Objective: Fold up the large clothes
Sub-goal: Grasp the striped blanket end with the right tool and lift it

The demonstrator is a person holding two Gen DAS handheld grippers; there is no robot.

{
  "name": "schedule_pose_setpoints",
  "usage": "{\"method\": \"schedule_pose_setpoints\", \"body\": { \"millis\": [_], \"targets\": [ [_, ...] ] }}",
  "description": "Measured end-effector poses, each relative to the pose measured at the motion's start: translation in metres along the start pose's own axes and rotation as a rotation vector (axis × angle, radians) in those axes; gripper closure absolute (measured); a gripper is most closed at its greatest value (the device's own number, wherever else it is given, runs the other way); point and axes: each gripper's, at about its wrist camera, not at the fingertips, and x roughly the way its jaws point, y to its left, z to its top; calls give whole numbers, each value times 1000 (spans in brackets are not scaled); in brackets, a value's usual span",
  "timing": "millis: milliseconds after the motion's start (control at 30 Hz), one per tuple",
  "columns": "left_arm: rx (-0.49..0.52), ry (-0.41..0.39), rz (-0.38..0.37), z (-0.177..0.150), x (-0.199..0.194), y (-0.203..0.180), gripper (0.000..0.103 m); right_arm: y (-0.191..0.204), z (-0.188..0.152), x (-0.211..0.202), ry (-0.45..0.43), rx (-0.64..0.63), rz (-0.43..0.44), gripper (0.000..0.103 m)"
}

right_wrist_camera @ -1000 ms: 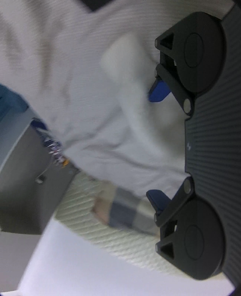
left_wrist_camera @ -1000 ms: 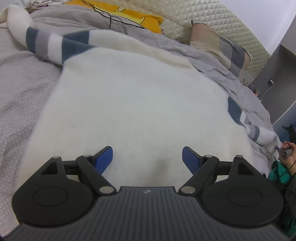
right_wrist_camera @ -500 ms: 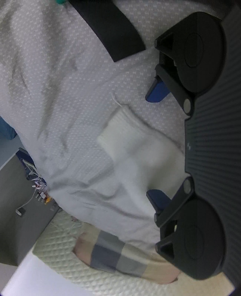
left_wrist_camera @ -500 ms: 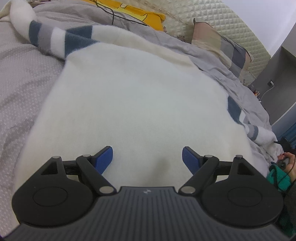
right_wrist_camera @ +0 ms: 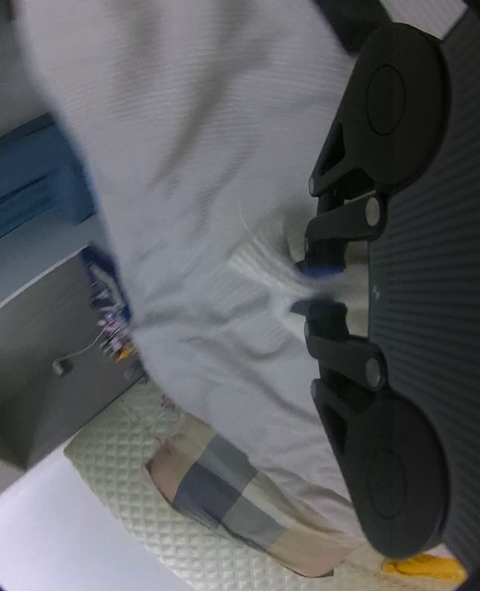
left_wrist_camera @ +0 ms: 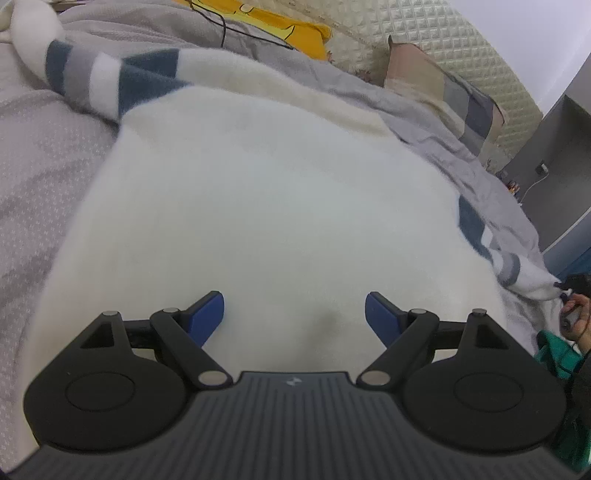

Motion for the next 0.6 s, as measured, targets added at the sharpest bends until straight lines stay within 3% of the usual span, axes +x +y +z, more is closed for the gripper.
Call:
{"method": "schedule_pose_setpoints", "body": {
  "millis": [167,300,433,600],
  "targets": [
    [-13,-24,0,8,-11,10,16,59,38,-59,-90,-132,69,89],
    [-20,-48,-5,13,-27,21,16,135,34,-129,-182,-334,192,89],
    [-44,-101,-11,20,-47,33,16,213,-9,-210,-263,-544,337,89],
    [-61,-167,-20,30,-73,47,16,285,-115,-302,-316,-822,526,89]
  ]
}}
